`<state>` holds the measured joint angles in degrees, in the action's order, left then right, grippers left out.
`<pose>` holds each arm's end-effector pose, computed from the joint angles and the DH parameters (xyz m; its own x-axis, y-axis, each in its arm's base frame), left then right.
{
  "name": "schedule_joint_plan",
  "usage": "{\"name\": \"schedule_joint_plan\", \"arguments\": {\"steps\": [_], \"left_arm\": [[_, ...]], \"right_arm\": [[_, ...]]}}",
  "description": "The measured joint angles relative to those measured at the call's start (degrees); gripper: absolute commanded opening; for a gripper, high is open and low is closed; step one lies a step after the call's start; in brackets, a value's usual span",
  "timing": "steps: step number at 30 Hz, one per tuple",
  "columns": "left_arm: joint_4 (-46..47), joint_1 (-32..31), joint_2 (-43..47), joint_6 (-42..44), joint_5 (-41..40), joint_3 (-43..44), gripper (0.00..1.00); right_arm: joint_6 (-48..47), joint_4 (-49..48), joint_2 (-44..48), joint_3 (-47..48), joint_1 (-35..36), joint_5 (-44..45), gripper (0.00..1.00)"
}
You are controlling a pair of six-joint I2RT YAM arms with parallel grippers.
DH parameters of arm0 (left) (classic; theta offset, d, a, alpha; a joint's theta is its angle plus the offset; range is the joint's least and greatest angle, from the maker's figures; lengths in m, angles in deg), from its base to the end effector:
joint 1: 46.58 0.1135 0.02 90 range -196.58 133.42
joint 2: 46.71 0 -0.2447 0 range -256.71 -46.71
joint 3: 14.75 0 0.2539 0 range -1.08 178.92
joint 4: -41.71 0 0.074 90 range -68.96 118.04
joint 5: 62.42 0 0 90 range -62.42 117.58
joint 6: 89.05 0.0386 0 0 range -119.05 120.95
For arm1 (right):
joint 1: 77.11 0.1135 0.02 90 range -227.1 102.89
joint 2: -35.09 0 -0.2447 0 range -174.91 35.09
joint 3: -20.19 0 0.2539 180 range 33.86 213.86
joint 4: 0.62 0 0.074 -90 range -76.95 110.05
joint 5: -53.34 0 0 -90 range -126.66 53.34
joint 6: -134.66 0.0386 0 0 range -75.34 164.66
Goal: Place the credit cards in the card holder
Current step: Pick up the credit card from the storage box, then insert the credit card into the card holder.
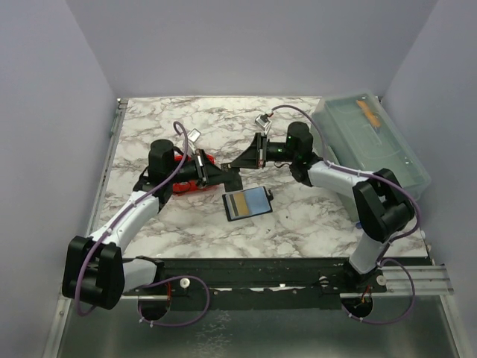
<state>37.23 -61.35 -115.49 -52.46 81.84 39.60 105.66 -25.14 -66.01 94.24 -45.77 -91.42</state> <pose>0.2518 -0.0988 0.2470 -0.9025 -0.2471 -0.3527 0.2797 0.2863 -0.9164 0.3162 0.2295 0.2339 -0.8903 0.0487 -0.4528 -0.4504 0.0533 0.8912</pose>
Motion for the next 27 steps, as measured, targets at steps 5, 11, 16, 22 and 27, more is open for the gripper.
{"name": "schedule_joint_plan", "arguments": {"steps": [5, 11, 16, 22, 27], "left_arm": [[2.08, -1.22, -0.11, -0.39, -0.37, -0.15, 0.0], [1.62, -4.13, -5.79, -0.31, -4.83, -0.26, 0.0], [-2.69, -6.16, -15.08, 0.15, -8.17, 0.35, 0.0], [-9.03, -7.17, -22.6, 2.14, -10.19, 1.95, 0.0], [-10.16, -8.46, -25.03, 3.13, -10.69, 2.45, 0.0]], "right_arm": [[-2.93, 4.42, 2.45, -0.98, -1.4, 1.25, 0.47], [-16.35, 25.0, 4.44, -0.79, -3.98, 10.8, 0.51], [-23.3, 35.17, 4.42, -2.32, -4.52, 15.47, 0.51], [-26.84, 38.58, 3.15, -6.82, -4.83, 17.53, 0.33], [-28.02, 39.01, 1.18, -9.68, -4.83, 19.23, 0.21]]}}
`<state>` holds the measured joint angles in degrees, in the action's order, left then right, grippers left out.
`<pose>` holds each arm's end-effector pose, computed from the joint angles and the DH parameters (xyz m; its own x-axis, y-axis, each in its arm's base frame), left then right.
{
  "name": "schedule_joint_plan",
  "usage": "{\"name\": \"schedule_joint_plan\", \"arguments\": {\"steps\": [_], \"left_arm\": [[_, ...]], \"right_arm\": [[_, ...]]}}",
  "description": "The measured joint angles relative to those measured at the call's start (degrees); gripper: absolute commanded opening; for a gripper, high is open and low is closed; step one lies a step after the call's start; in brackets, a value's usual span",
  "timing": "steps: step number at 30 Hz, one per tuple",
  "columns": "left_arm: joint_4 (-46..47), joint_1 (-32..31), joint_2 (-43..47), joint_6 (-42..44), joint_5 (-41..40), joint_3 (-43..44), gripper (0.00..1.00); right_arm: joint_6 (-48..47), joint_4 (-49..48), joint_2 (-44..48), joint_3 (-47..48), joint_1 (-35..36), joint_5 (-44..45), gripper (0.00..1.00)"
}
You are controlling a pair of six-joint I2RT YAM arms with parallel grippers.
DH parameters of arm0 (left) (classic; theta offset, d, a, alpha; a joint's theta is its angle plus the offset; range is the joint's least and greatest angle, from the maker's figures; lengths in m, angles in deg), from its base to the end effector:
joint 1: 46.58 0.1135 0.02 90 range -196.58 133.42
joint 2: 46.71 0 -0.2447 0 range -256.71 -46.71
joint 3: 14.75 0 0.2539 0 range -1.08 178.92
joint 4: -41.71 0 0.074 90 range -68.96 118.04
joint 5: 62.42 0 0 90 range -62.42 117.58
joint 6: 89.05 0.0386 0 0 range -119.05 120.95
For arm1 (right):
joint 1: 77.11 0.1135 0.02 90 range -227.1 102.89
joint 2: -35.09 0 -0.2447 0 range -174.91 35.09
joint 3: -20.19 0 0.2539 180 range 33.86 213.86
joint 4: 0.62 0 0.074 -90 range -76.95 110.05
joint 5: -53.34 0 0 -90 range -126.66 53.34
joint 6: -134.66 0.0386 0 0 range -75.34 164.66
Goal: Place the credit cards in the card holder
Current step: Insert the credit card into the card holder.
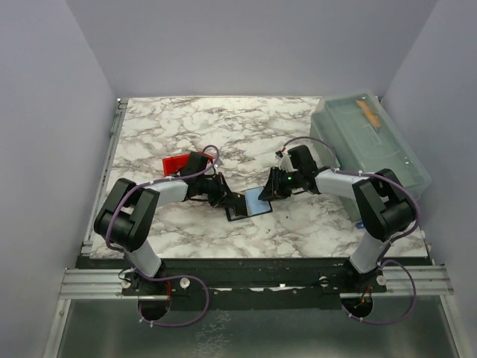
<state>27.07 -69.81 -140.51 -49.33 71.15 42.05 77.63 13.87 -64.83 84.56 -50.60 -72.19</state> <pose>0.2673 -0.1437 0.1249 -0.9826 -0.1847 0.0191 -0.1204 0.5555 -0.8227 0.2910 0.1702 0.1261 -0.9549 0.0186 -0.2964 -0.2117 0.6574 0.7232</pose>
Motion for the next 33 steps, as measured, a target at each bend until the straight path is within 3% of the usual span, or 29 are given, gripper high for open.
{"name": "schedule_joint_plan", "arguments": {"steps": [18, 33], "left_arm": [[-0.11, -0.92, -7.78, 1.79, -0.87, 3.91, 0.0], [4.57, -1.55, -7.19, 1.99, -0.61, 2.25, 0.0]], "right_arm": [[-1.01, -0.92, -3.08, -0.85, 0.0, 1.77, 0.14], [-0.96, -2.86, -3.65, -1.33, 0.0, 1.07, 0.11]]}}
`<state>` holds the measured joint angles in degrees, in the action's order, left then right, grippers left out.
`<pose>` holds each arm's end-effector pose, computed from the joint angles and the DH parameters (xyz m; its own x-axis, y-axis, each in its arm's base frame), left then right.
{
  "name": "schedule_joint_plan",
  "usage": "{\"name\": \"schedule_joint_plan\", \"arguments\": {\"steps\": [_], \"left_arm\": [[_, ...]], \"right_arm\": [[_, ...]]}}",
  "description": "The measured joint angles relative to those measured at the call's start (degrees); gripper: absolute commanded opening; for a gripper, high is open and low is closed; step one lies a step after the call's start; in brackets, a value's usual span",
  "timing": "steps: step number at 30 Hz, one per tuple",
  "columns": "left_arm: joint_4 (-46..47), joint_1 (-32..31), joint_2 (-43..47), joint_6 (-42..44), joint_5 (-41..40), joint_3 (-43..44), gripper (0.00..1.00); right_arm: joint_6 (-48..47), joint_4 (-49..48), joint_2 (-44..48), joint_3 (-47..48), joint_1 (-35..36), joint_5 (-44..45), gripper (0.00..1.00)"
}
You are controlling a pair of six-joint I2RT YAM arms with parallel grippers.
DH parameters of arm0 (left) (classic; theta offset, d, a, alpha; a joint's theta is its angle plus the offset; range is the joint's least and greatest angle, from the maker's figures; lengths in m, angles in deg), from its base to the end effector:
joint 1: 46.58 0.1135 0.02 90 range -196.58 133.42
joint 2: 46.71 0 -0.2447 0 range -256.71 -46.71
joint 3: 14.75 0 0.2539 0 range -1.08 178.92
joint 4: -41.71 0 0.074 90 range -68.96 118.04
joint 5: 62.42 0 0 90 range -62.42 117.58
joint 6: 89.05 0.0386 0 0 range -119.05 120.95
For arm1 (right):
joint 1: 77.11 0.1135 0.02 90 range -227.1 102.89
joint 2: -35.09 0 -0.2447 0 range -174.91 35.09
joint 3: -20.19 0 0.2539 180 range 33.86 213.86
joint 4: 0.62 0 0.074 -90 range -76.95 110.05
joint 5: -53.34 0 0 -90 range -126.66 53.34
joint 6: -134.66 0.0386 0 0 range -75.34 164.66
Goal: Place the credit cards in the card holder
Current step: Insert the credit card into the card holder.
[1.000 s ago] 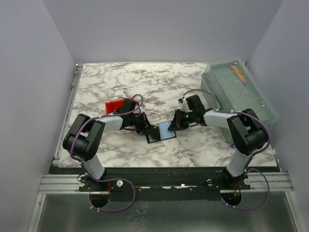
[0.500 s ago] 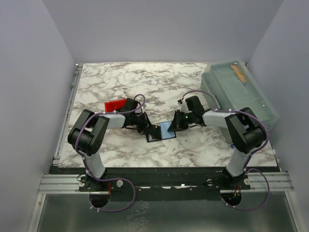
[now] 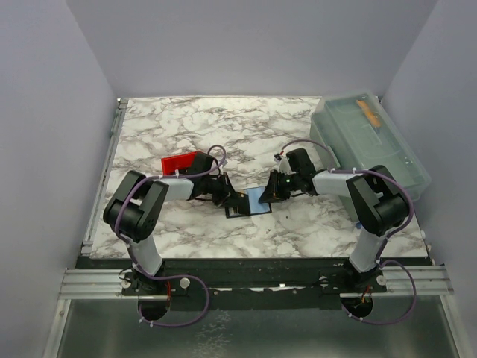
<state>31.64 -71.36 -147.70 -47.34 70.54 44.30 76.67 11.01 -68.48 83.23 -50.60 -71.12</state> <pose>0.2781 -0.1574 0.1034 -0.9894 -0.1450 -0.0086 -0.0767 0.5717 -0.8169 0.2903 0.1692 0.1028 -0.9590 0.0101 -0.2833 -0.2009 0.6811 0.7041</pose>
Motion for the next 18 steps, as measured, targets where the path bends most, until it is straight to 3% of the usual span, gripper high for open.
{"name": "schedule_joint_plan", "arguments": {"steps": [18], "left_arm": [[0.98, -2.38, 2.21, 1.25, -1.29, -1.9, 0.0]], "right_arm": [[0.02, -0.5, -0.44, 0.0, -0.02, -0.63, 0.08]]}}
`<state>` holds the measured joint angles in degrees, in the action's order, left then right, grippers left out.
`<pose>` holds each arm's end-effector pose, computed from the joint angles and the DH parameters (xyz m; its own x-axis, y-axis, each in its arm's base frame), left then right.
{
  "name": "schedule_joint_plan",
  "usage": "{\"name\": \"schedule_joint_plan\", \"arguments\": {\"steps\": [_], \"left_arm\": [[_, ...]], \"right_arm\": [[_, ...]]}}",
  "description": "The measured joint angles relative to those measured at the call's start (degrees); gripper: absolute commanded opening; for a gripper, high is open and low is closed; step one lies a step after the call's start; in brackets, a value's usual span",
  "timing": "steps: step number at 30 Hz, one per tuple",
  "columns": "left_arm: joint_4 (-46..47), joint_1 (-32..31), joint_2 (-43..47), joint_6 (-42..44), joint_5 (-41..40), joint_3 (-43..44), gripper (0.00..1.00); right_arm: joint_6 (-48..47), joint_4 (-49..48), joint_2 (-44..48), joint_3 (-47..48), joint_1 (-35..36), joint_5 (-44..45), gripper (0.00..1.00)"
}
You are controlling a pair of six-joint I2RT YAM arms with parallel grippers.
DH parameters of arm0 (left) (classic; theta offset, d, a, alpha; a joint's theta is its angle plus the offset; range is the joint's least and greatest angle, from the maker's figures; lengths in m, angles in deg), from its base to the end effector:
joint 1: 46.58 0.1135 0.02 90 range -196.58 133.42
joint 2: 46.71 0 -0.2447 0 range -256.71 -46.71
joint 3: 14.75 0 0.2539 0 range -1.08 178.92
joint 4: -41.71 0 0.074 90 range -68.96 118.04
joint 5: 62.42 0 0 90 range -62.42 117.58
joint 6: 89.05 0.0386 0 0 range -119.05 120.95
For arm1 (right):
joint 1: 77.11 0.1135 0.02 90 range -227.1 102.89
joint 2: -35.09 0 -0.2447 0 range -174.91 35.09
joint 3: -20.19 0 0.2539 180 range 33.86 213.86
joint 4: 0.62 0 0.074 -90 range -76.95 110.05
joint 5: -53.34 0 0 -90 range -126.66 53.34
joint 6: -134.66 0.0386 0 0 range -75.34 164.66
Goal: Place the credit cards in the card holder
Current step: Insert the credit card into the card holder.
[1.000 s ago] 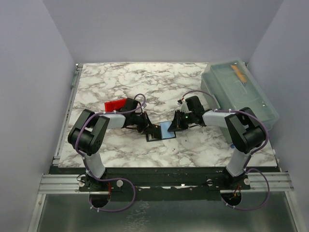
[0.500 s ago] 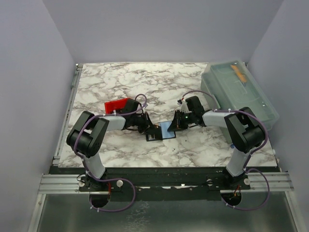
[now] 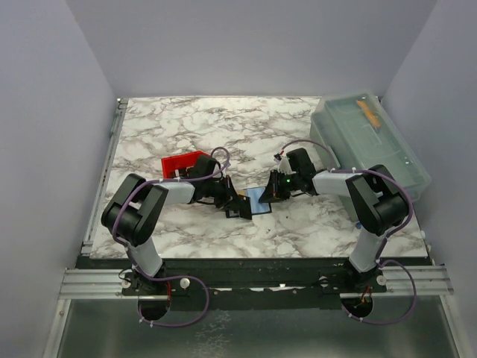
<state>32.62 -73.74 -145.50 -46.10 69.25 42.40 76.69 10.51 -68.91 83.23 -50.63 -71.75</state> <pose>0.2661 -0.1654 0.1070 -0.9930 -0.1051 -0.0546 -0.0167 0.5806 -0.8140 0.2907 0.1696 0.1012 -0.9599 0.0067 -0.2803 -0.2028 0.6740 0.7104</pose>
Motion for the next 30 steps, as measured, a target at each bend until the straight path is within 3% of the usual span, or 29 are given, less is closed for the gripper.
{"name": "schedule_joint_plan", "arguments": {"steps": [30], "left_arm": [[7.17, 1.22, -4.74, -2.12, -1.07, 2.12, 0.0]], "right_arm": [[0.5, -3.67, -0.63, -1.38, -0.35, -1.7, 0.06]]}}
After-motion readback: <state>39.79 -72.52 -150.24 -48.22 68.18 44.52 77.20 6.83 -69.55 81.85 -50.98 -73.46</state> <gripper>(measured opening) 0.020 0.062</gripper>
